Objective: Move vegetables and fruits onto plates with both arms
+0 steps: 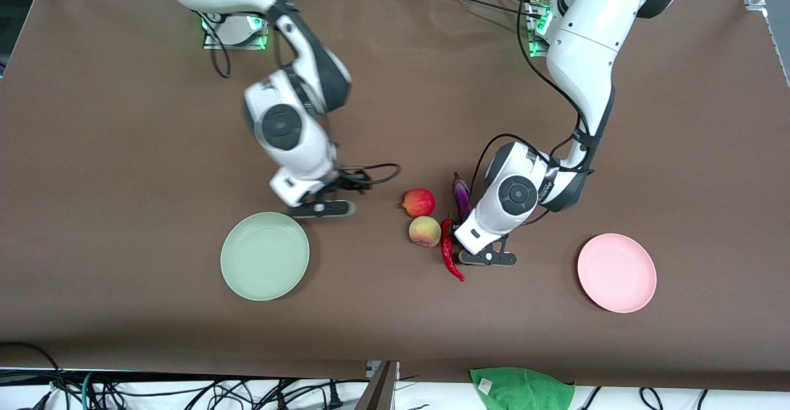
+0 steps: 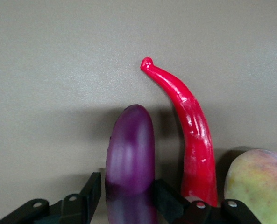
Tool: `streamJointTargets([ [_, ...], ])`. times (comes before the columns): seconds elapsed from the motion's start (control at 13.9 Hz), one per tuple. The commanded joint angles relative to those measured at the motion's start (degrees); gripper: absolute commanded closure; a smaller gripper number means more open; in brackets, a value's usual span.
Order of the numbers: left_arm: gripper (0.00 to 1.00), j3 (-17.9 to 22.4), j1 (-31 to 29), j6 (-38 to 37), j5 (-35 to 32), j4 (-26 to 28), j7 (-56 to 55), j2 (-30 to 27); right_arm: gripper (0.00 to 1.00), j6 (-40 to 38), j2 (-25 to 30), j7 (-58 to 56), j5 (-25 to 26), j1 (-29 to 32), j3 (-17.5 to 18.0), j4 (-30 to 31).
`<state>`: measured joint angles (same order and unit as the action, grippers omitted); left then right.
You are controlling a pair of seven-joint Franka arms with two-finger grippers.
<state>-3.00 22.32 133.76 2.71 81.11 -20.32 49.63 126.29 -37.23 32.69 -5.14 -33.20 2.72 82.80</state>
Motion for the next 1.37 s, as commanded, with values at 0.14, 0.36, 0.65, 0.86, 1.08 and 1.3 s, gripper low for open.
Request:
streamJointTargets([
  [0.14,0.40,0.3,-0.3,0.2,0.8,-0.3,0.6,0.7,0.00,13.2,-10.0,3.9,-1.1,-5.5,-0.4,-7.6],
  [0.36,0.27,0.3,-0.3,0.2,0.8,-0.3,0.6,0.7,0.00,15.2,-13.5,6.8,-0.8,-8.2,-0.7,-10.5],
  [0.65,0.06,0.3,-0.3,0.3,0.8,-0.3,0.6,1.1,0.00,17.8,-15.3,7.7,-0.5,-9.3,-1.0,-10.5],
  [0.86,0.53,0.3,-0.5,0.4,0.7,-0.3,0.8,1.1,0.00,20.6,-16.4,7.7,-0.4,-9.4,-1.1,-10.6],
  [1.08,0.82,0.3,-0.8,0.3,0.8,-0.4,0.7,0.6,0.00,23.2,-18.0,7.7,-0.4,-9.8,-1.1,-10.6],
  [1.3,0.90,0.1,-2.5,-0.6,1.5,-1.2,1.9,-0.4,0.00,25.2,-19.2,7.8,-0.2,-10.1,-1.2,-10.5],
])
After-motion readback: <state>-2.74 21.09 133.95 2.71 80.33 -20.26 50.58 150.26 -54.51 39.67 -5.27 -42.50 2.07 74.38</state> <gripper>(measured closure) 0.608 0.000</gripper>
